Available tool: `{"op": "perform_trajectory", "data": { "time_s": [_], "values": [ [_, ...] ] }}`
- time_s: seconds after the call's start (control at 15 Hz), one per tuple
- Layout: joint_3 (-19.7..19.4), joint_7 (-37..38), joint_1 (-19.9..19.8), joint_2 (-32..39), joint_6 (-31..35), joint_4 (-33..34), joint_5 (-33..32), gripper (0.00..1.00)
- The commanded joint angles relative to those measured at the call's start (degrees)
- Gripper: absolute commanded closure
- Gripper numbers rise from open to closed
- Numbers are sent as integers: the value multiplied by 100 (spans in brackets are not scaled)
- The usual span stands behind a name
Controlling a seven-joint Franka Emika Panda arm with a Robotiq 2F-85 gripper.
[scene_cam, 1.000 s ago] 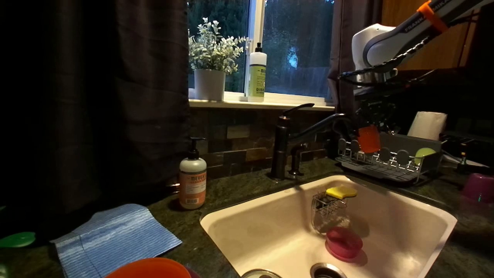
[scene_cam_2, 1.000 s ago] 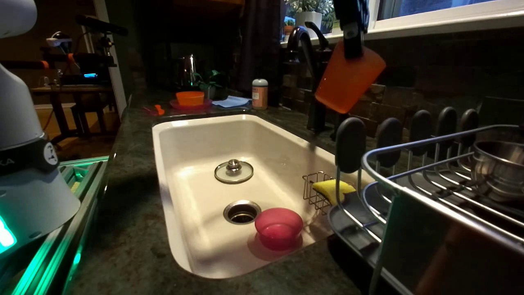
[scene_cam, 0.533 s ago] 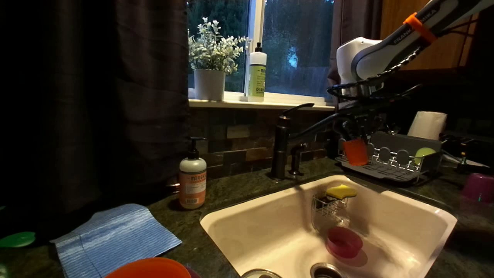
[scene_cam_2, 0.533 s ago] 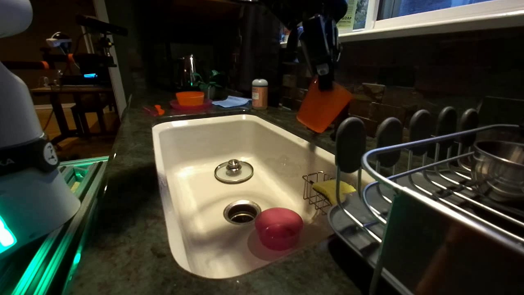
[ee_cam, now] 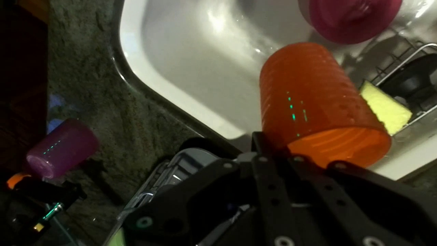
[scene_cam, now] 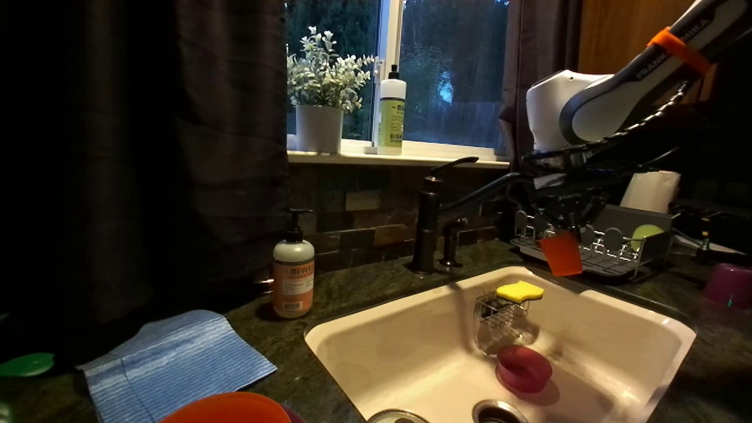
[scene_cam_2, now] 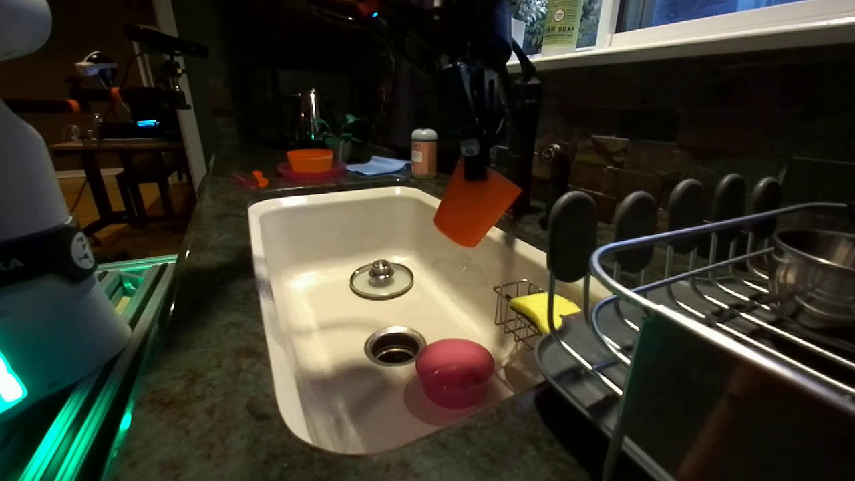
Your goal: Pick up the orange cup from the dish dryer and put it in the sink, then turn on the tap
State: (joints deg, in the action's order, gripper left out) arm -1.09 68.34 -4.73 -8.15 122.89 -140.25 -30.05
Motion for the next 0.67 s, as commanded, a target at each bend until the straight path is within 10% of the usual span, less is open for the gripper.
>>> {"op": "perform_trajectory", "data": {
  "time_s": [0.0,0.6],
  "values": [
    [124,184,-48,-399,49,-531,-688,99],
    [-7,328,-89,-285,1094,-909,-3148,99]
  ]
}}
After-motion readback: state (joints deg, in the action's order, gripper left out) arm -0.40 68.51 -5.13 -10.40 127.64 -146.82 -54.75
